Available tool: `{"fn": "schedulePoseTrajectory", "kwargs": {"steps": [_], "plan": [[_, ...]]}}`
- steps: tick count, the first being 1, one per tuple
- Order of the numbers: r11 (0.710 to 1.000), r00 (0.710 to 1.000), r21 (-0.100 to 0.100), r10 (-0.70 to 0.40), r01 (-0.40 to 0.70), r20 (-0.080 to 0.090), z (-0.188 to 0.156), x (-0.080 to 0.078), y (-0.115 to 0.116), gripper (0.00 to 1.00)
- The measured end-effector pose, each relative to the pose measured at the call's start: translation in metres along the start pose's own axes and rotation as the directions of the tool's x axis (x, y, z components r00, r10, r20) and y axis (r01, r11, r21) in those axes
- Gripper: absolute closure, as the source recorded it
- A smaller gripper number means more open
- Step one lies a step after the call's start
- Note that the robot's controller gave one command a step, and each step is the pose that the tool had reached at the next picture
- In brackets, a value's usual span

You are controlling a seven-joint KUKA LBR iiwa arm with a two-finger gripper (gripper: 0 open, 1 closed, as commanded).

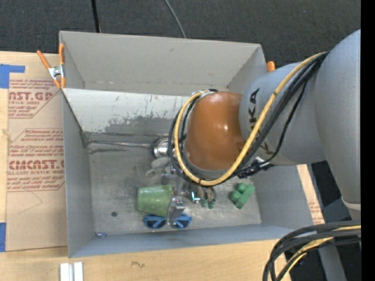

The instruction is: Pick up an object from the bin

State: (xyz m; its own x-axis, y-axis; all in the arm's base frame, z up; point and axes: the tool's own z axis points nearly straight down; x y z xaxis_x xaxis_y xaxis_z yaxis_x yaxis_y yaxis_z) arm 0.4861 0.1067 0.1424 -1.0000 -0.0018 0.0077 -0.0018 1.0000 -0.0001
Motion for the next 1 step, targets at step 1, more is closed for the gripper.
{"fn": "schedulePoseTrajectory", "kwargs": {"steps": [1], "plan": [[0.995, 0.995, -0.003, 0.103, -0.103, 0.016, 0.0573, 0.0021, -0.0088, 0.0]]}}
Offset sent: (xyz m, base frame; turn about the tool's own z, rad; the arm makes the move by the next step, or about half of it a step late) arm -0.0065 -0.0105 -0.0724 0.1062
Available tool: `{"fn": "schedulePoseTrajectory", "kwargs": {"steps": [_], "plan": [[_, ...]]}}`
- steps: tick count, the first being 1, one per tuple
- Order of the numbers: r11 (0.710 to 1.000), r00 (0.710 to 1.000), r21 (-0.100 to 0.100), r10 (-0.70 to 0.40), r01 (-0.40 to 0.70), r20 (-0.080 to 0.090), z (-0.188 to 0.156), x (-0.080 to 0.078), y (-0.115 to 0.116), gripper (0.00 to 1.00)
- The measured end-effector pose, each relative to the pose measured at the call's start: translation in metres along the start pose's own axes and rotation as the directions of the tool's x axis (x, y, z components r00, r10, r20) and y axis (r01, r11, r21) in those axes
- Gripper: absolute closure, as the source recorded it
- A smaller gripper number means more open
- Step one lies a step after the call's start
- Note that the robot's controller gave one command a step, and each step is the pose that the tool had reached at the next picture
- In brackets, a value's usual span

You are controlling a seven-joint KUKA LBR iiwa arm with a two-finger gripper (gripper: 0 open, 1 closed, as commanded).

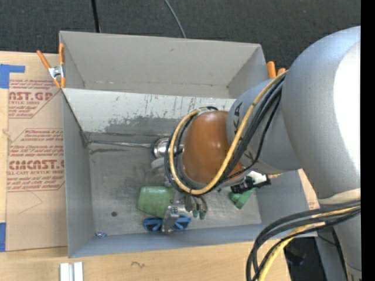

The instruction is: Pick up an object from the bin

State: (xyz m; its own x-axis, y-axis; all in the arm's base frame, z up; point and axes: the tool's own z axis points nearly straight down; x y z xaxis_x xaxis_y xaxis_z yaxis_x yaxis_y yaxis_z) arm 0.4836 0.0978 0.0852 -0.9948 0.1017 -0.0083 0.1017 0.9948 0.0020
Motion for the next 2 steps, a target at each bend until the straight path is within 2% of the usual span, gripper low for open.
{"fn": "schedulePoseTrajectory", "kwargs": {"steps": [1, 2], "plan": [[1.0, 1.0, 0.001, 0.002, -0.002, -0.003, 0.001, 0.0, -0.001, 1.0], [1.0, 1.0, -0.001, 0.001, -0.001, 0.0, -0.139, -0.005, 0.008, 1.0]]}}
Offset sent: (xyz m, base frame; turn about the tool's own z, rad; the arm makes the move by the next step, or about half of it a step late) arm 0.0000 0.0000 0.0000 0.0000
